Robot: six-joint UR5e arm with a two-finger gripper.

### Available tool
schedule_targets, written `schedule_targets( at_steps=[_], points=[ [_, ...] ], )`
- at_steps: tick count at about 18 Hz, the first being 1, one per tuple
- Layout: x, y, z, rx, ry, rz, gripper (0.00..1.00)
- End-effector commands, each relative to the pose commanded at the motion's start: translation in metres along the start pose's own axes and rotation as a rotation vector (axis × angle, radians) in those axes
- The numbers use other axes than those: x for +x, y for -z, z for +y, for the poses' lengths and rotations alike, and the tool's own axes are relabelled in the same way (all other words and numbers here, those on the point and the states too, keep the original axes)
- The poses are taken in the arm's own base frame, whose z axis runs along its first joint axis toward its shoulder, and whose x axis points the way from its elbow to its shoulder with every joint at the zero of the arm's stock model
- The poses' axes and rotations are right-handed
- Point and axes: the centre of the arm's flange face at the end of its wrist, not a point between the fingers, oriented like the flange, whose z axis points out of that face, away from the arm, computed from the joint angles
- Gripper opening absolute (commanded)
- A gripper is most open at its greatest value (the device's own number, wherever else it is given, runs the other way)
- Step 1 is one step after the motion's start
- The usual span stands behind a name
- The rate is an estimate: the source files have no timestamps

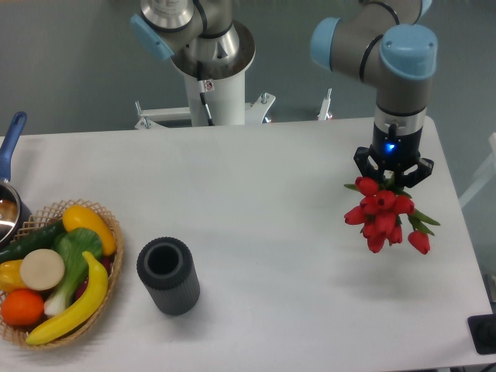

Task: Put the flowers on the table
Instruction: 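Move the held red tulip bunch down and toward the black cup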

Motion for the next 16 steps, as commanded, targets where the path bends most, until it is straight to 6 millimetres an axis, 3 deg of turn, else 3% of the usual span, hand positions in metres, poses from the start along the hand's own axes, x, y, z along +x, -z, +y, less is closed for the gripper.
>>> schedule_targets(
  at_steps=[5,7,10,15,16],
  points=[
    [0.004,-0.007,0.000,-0.006,0.012,0.014,0.01],
    [0.005,-0.023,0.001,-0.018,0.014,0.037,0.01],
    [0.018,-0.044,-0.016,-0.037,-0.023,0.067,0.01],
    [0.032,-0.059,-0.034,-0.039,-0.056,0.094,0.23],
    [0.032,-0.059,-0.035,-0.037,-0.059,0.095,0.39]
  ],
)
